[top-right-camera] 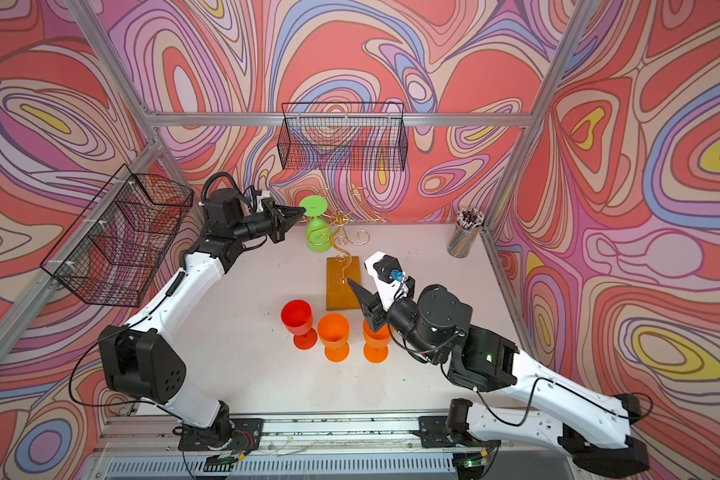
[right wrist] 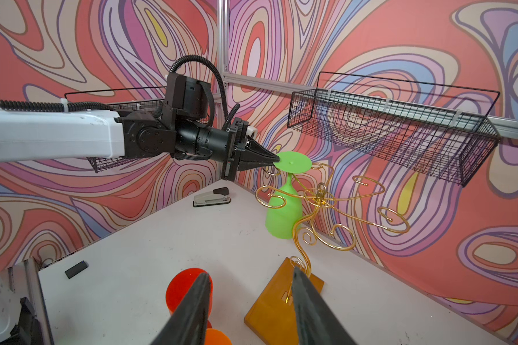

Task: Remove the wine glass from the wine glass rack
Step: 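Lift the green glass up off the rack hook with the left gripper, then raise the green glass toward the right gripper while the right gripper reaches to its bowl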

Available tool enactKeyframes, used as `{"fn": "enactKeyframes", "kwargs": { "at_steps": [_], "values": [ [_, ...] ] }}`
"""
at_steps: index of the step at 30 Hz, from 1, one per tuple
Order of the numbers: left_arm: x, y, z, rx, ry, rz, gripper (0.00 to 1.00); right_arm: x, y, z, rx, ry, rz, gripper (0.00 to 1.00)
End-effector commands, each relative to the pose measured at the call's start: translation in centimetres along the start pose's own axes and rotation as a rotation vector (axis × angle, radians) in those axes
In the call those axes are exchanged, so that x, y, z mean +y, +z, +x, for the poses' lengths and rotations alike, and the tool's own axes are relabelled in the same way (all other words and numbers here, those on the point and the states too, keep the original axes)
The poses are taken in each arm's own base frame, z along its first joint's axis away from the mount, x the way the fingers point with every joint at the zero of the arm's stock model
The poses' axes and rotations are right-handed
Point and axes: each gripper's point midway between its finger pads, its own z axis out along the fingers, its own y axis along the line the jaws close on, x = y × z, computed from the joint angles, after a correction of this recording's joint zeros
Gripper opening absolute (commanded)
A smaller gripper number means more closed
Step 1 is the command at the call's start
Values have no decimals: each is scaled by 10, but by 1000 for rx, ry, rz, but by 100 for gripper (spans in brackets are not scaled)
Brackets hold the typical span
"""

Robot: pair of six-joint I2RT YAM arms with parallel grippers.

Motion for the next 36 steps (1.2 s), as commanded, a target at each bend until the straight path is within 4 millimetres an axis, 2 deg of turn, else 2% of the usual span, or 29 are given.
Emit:
{"fn": "enactKeyframes", "kwargs": {
  "at_steps": [1,10,21,30,36],
  "values": [
    [-23,-15,13,5,45,53,0,0,-1,-4,-12,3,3,47],
    [-26,-33,32,21,48,62,0,2,2,-4,-9,-1,0,47],
    [-18,-49,51,36,36,53,0,3,3,-4,-7,2,-4,47],
    [-15,-73,68,24,51,30,0,3,3,-5,-10,5,-7,47],
    [-14,-93,68,-19,54,33,0,6,7,-6,-5,-2,-15,48]
  ]
}}
